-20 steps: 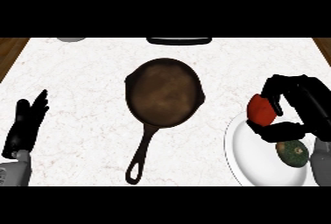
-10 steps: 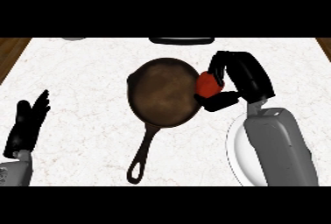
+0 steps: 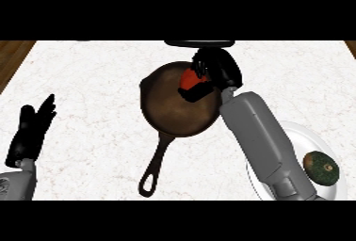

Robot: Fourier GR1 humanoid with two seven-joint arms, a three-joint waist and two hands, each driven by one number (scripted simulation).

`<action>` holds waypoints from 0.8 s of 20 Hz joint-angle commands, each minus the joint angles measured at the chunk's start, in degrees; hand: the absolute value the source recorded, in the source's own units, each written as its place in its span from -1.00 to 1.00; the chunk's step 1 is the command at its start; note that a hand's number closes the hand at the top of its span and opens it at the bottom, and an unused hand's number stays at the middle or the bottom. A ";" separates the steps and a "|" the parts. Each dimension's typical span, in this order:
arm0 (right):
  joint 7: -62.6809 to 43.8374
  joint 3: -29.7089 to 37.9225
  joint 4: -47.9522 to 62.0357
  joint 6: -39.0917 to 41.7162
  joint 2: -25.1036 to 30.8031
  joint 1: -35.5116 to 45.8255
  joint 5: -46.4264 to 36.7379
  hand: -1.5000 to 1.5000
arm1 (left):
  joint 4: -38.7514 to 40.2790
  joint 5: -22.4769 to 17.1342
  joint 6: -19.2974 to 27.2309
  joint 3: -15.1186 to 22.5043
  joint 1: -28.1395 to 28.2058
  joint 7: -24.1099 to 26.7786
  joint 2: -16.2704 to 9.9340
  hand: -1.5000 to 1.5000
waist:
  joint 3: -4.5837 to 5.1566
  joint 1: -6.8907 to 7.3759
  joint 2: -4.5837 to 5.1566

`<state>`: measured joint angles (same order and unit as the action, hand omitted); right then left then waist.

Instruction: Pick the bell pepper from the plate and place it in the pan

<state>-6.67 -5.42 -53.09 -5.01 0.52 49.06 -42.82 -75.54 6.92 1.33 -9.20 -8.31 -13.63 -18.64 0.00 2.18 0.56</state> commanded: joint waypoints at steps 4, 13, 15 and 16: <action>6.94 -3.48 21.85 -8.59 -0.51 8.74 7.99 1.00 | 0.23 0.56 0.23 0.27 -3.11 -2.56 0.41 0.00 | -0.02 0.74 0.24; 11.94 -6.19 30.89 -9.54 -0.52 9.14 24.39 -1.00 | 1.27 1.76 -0.27 2.67 -4.47 -0.34 2.09 0.00 | -0.08 5.20 1.37; 13.45 -6.78 32.02 -9.46 -0.52 9.76 26.45 -1.00 | -0.99 1.87 -0.58 2.81 -3.87 -1.39 1.46 0.00 | -0.12 5.76 1.23; 14.30 -6.73 32.72 -10.56 -0.52 10.31 26.87 -1.00 | 1.89 1.47 -1.43 2.44 -6.58 -1.09 1.06 0.00 | -0.09 5.73 1.74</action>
<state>4.78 -11.27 -23.37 -15.01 0.01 58.79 -20.05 -74.69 8.57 0.78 -6.76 -13.03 -14.52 -17.18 -0.09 7.04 1.85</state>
